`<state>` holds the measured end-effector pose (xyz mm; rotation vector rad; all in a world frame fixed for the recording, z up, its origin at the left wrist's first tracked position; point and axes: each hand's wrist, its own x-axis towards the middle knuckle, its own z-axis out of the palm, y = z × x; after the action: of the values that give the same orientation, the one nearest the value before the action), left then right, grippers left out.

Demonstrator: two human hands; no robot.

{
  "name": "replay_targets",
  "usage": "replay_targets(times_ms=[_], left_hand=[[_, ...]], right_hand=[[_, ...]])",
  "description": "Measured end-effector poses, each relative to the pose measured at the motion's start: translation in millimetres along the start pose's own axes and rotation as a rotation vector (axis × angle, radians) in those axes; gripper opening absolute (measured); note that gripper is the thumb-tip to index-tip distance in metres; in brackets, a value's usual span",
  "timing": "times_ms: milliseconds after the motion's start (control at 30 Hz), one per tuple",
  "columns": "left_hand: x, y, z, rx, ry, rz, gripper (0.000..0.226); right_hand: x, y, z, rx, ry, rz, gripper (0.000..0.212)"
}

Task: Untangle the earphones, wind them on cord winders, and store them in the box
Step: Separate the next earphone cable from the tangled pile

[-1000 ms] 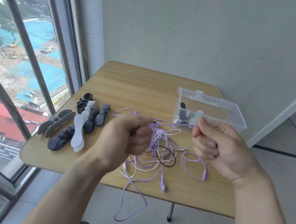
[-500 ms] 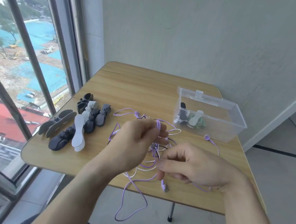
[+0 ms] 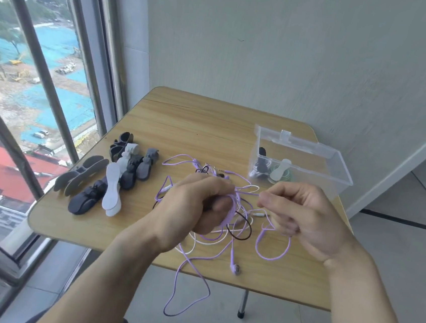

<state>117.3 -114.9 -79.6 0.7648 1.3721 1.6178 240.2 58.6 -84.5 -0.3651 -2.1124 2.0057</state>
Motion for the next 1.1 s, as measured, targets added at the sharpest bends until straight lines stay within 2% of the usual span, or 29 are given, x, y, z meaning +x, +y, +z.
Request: replay_targets(times_ms=[33,133,233,300,433,500,567,633,733,867,1000,1100], left_hand=[[0.3,-0.1,-1.2,-0.100,-0.018,0.012,0.033],[-1.6,5.7,-4.8,-0.454,-0.031,0.100,0.032],[-0.8,9.8,-15.8,-0.611,0.102,0.257,0.031],[1.7,9.3,-21.9,-0.529,0.174,0.318,0.027],[2.7,-1.6,-15.5,-0.074,0.298,0.308,0.024],[2.3,-12.8,-11.2,0.176,0.221,0.290,0.018],[-0.2,-21.6,-6.2,0.445,0.050,0.277,0.009],[-3.0,-24.9,0.3,0.572,-0.068,0.247,0.029],[-5.4,-22.9,6.3,0.597,-0.073,0.172,0.051],[-0.5,-21.5,6.1,0.694,0.069,0.160,0.048],[4.5,-28.4,2.1,0.813,0.147,0.108,0.035],[6.9,-31.1,-2.1,0.783,0.156,0.107,0.034]], right_hand=[[0.4,0.8,1.3,-0.039,0.006,0.017,0.031],[0.0,2.3,2.6,-0.134,0.045,0.070,0.037],[0.0,1.9,4.8,-0.212,0.053,0.117,0.032],[0.2,2.2,7.2,-0.267,0.001,0.138,0.028],[-1.2,-2.5,13.6,-0.403,-0.235,0.207,0.023],[-2.2,-5.4,17.1,-0.402,-0.376,0.217,0.020],[-3.2,-6.9,16.9,-0.282,-0.440,0.187,0.018],[-4.0,-7.3,10.7,-0.127,-0.401,0.142,0.022],[-4.4,-6.3,0.2,0.053,-0.270,0.093,0.043],[-1.0,-1.1,-6.1,0.184,-0.085,0.066,0.050],[0.8,1.6,-4.4,0.179,-0.062,0.095,0.051],[0.3,1.2,-4.5,0.185,-0.054,0.064,0.049]])
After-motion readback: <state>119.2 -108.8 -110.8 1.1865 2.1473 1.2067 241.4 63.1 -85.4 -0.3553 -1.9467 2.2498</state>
